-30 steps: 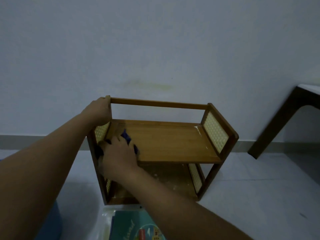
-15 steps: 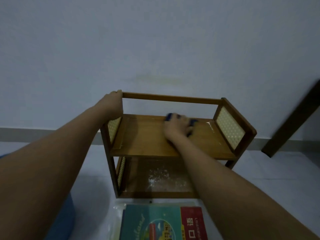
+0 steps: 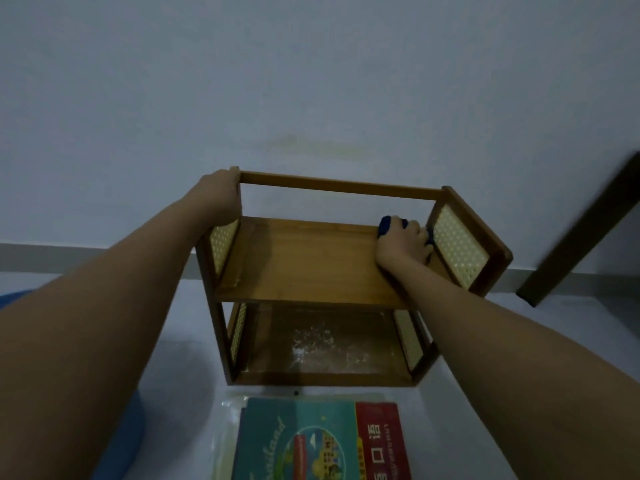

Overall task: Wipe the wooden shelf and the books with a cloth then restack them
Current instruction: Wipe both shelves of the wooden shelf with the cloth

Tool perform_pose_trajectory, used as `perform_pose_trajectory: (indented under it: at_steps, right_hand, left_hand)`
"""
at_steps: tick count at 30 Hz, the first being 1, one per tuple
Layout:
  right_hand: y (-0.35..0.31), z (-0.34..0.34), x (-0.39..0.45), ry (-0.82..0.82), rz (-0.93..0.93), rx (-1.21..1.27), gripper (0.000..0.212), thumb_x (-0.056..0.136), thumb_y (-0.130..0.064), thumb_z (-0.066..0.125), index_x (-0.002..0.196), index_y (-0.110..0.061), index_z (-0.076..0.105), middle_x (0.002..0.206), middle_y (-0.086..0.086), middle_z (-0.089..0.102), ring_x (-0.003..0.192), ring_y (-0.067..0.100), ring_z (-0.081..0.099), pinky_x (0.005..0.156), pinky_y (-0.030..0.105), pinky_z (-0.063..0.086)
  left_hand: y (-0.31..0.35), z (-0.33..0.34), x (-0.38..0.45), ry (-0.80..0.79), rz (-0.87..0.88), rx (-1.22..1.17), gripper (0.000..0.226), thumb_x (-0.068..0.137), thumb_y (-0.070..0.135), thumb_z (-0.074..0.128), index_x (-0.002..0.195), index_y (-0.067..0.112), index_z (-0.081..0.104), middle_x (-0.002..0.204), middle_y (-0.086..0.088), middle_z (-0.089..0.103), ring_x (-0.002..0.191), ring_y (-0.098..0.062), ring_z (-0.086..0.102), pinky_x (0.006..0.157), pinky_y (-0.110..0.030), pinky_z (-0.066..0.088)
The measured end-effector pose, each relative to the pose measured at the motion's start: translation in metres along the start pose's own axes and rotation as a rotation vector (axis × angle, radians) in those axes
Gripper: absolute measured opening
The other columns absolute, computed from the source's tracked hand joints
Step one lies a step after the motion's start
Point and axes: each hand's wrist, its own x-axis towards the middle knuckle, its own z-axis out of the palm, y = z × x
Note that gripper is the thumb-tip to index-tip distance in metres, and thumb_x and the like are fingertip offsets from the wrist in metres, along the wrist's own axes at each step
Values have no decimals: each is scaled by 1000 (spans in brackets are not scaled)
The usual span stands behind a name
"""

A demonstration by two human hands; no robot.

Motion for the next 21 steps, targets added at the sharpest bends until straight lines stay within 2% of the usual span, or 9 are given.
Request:
perform_pose_trajectory:
  at_steps: [2, 5, 7, 9, 11, 14, 16, 18, 21]
  right_hand:
    - [-37, 3, -24, -33, -106, 32, 46, 94, -25, 49, 139, -21, 38, 145, 15, 35, 135, 38, 27, 110, 55, 27]
    - [-107, 11, -97, -193, -438, 122, 43, 92, -23, 52, 134, -20, 44, 144, 15, 35, 134, 39, 28, 106, 56, 33]
    - [-135, 15, -149, -307, -660, 145, 49, 89, -25, 57, 135, -19, 42, 146, 15, 29, 135, 38, 24, 108, 58, 27]
    - [-125, 12, -167, -282, -794, 189, 48, 90, -23, 55, 136, -20, 41, 144, 12, 33, 133, 35, 26, 108, 56, 28]
    - [-89, 0, -157, -272, -899, 280, 46, 90, -22, 52, 135, -24, 43, 136, 7, 44, 125, 28, 38, 100, 48, 40]
    - [-22, -6, -118, -275, -793, 289, 46, 89, -25, 52, 134, -31, 45, 126, -2, 49, 116, 19, 46, 91, 35, 44]
    - [21, -9, -91, -189, -613, 246, 48, 89, -28, 55, 136, -33, 44, 131, -3, 48, 116, 17, 46, 91, 33, 45]
    - [47, -15, -67, -120, -439, 235, 46, 91, -27, 55, 136, -28, 45, 132, 3, 49, 114, 21, 50, 90, 36, 50]
    - [18, -26, -40, 117, -360, 387, 47, 94, -21, 52, 139, -23, 41, 135, 10, 48, 115, 26, 51, 93, 41, 51]
  left_hand:
    - [-1, 1, 0, -1, -5, -4, 50, 94, 2, 39, 143, 4, 29, 117, -20, 53, 86, -23, 45, 71, -33, 40]
    - [0, 0, -1, -6, -6, 6, 48, 94, 1, 38, 141, 2, 32, 117, -21, 52, 85, -24, 45, 70, -35, 40]
    - [-3, -1, -2, -10, -23, 21, 47, 94, 2, 37, 141, 2, 31, 122, -22, 51, 86, -26, 45, 71, -36, 41]
    - [-3, -1, -4, -11, -29, 31, 48, 95, 3, 37, 142, 2, 30, 123, -23, 50, 88, -28, 47, 72, -37, 41]
    - [-2, -2, -4, -14, -18, 8, 49, 95, 2, 38, 142, 2, 29, 118, -22, 51, 87, -28, 48, 71, -37, 42]
    - [0, -4, -7, -9, -16, -29, 49, 93, 0, 40, 142, 2, 31, 103, -16, 50, 85, -28, 50, 68, -36, 43]
    - [1, -5, -11, -16, -20, -51, 53, 94, 1, 40, 145, 4, 28, 116, -20, 52, 99, -34, 54, 77, -39, 46]
    - [1, -3, -16, -27, -38, -65, 57, 94, 1, 39, 148, 5, 23, 133, -21, 47, 115, -36, 51, 90, -40, 45]
    - [-1, -2, -13, -16, -32, -55, 59, 95, 1, 37, 151, 5, 18, 143, -20, 40, 123, -36, 46, 98, -40, 42]
